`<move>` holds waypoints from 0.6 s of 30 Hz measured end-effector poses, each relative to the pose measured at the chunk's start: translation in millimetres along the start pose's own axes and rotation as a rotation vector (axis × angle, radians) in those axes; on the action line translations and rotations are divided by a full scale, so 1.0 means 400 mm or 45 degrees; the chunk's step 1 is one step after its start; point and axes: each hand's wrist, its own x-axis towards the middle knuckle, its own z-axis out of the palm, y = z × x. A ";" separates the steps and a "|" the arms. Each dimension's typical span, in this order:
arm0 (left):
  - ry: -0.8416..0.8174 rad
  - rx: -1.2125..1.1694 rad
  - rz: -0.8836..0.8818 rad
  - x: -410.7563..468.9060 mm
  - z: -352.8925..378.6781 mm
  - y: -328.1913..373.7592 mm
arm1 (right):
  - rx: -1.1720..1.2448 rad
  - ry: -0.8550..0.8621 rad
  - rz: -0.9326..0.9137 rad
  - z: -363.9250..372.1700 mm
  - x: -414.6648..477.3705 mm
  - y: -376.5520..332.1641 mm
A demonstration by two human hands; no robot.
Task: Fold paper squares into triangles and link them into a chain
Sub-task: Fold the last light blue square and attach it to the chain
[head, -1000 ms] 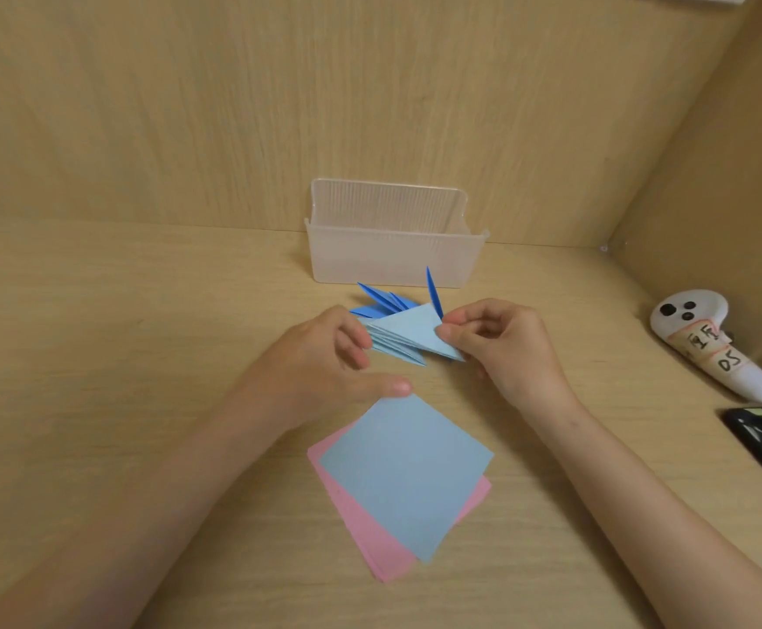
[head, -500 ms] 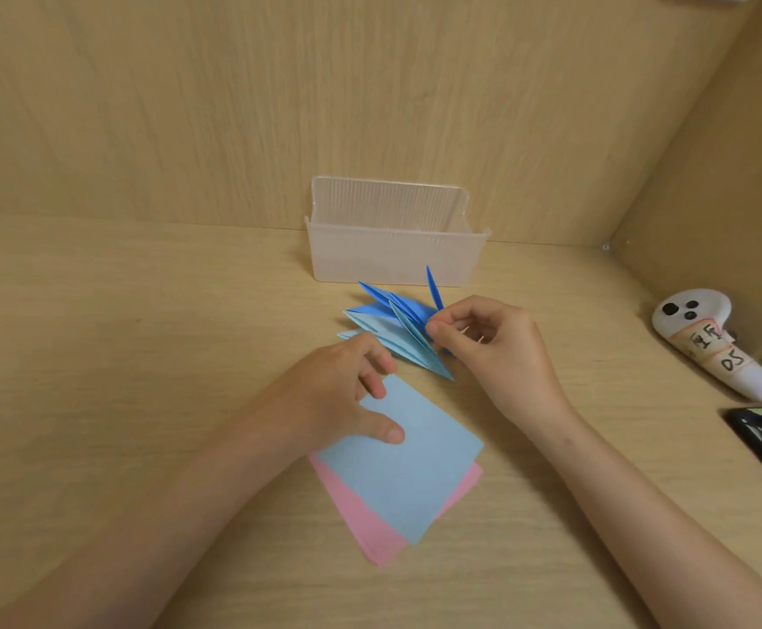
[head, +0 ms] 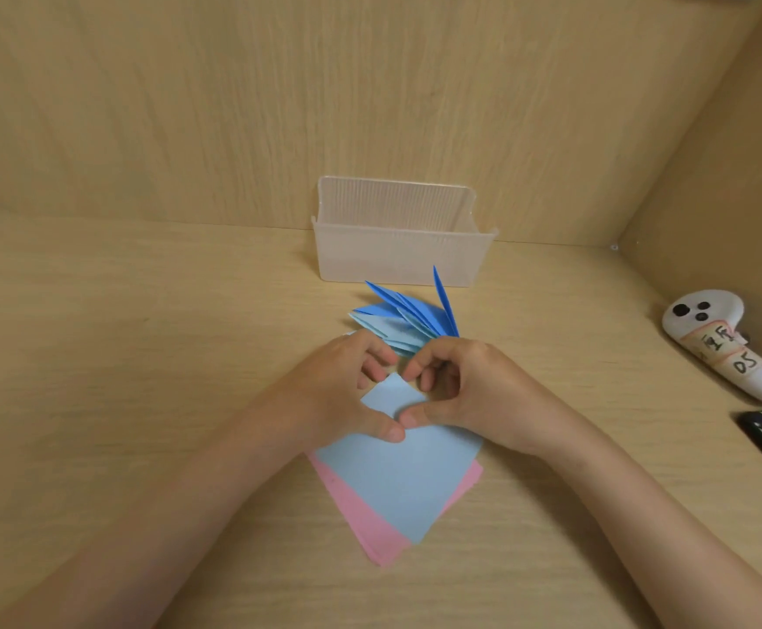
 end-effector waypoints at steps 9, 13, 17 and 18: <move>-0.030 0.021 0.001 -0.004 -0.004 0.011 | 0.301 0.011 -0.043 0.003 0.001 -0.006; -0.056 -0.049 0.033 -0.004 -0.009 0.020 | 0.383 0.148 -0.044 -0.011 0.001 -0.007; -0.020 -0.160 0.062 -0.002 -0.017 0.021 | 0.493 0.243 -0.059 -0.020 0.000 -0.012; -0.004 -0.177 0.071 -0.003 -0.019 0.024 | 0.520 0.272 -0.062 -0.021 0.000 -0.012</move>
